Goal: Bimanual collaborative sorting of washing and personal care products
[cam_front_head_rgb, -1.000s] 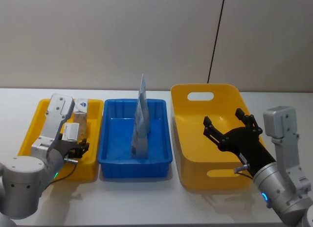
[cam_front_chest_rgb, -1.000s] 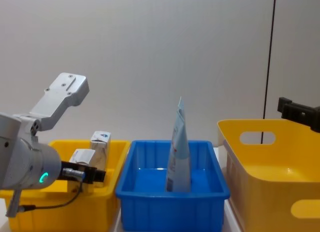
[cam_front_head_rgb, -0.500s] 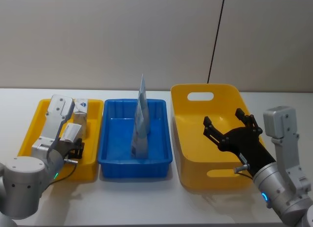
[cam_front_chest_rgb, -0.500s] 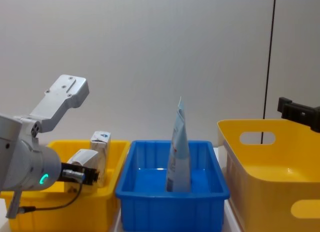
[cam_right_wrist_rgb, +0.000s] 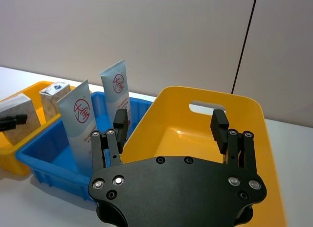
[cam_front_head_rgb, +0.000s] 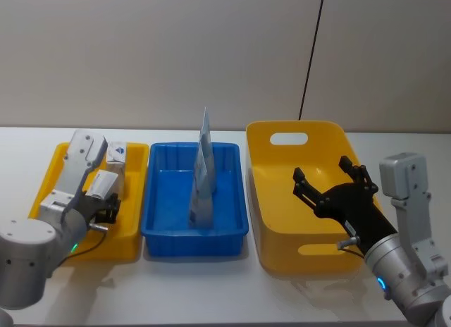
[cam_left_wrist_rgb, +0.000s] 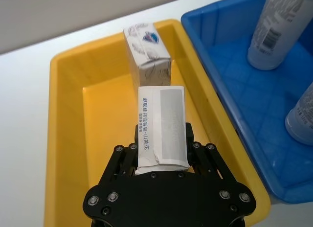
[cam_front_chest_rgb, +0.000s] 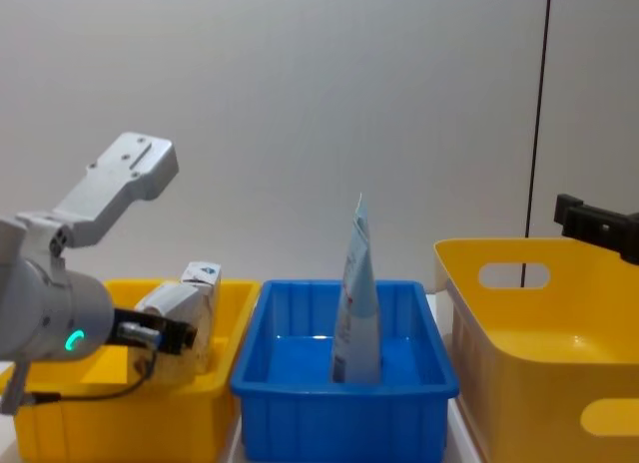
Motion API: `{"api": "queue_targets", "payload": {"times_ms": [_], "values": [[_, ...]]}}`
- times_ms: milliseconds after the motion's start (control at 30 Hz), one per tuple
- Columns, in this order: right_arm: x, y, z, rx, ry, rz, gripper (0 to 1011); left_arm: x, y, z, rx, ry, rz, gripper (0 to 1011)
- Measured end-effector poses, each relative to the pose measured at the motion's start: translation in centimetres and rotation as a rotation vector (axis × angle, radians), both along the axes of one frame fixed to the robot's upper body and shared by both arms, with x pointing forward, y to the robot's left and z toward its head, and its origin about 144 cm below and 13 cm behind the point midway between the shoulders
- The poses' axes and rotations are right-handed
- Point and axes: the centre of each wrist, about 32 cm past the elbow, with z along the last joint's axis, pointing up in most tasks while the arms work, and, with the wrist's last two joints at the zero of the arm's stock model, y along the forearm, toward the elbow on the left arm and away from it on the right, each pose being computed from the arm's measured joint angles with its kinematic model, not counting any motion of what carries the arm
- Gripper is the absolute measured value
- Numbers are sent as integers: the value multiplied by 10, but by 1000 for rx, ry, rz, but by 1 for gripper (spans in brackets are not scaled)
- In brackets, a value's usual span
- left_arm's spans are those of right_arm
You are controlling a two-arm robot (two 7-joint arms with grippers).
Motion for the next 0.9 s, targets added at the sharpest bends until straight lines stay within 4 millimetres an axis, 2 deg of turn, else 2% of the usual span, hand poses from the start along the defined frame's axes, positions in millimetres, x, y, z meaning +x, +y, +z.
{"api": "queue_targets", "payload": {"times_ms": [300, 900], "values": [[0, 0, 0, 0, 0, 0, 1001, 4, 14, 20, 43, -55, -102, 390], [0, 0, 0, 0, 0, 0, 1001, 24, 42, 79, 121, -227, -366, 390]]}}
